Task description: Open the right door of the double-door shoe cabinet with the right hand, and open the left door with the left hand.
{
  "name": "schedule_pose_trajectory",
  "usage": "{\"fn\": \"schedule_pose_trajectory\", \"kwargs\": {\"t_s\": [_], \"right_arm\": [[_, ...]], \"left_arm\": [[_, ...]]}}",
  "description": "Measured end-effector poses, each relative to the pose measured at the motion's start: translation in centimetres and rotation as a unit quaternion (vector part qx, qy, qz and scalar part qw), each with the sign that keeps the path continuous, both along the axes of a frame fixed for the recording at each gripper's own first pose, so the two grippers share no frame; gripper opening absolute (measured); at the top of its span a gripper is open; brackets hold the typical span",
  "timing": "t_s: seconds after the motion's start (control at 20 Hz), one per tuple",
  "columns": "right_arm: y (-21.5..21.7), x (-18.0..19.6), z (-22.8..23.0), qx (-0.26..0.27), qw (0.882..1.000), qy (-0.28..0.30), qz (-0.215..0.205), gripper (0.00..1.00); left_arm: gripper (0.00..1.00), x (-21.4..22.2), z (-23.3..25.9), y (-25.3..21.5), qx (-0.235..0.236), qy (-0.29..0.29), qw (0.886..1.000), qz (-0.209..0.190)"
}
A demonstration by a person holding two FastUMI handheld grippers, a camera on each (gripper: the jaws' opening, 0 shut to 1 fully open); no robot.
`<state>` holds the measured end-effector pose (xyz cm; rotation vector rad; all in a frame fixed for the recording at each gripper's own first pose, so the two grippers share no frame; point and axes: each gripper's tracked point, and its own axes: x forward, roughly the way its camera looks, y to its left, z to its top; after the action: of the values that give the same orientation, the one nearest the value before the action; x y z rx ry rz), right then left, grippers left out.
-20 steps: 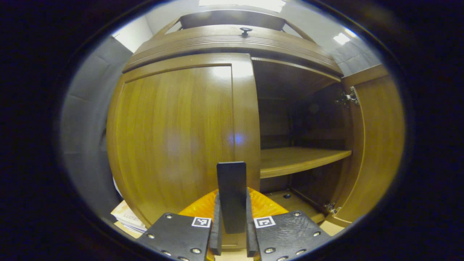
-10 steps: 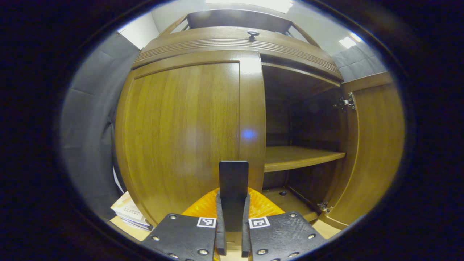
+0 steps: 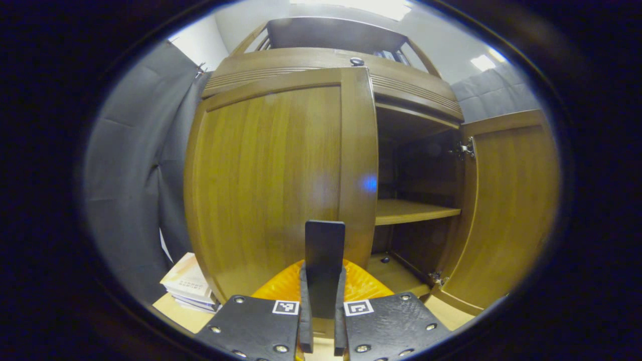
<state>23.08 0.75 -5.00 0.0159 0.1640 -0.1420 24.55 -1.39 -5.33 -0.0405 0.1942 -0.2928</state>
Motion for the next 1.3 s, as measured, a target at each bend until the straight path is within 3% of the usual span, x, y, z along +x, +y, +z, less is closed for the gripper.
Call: {"fn": "schedule_pose_trajectory", "kwargs": {"t_s": [1.3], "right_arm": [[6.5, -1.4, 1.8, 0.014, 0.997, -0.026, 0.067, 0.95]], "left_arm": [[0.18, -8.6, 1.3, 10.5, -0.002, 0.007, 0.998, 0.057]]}}
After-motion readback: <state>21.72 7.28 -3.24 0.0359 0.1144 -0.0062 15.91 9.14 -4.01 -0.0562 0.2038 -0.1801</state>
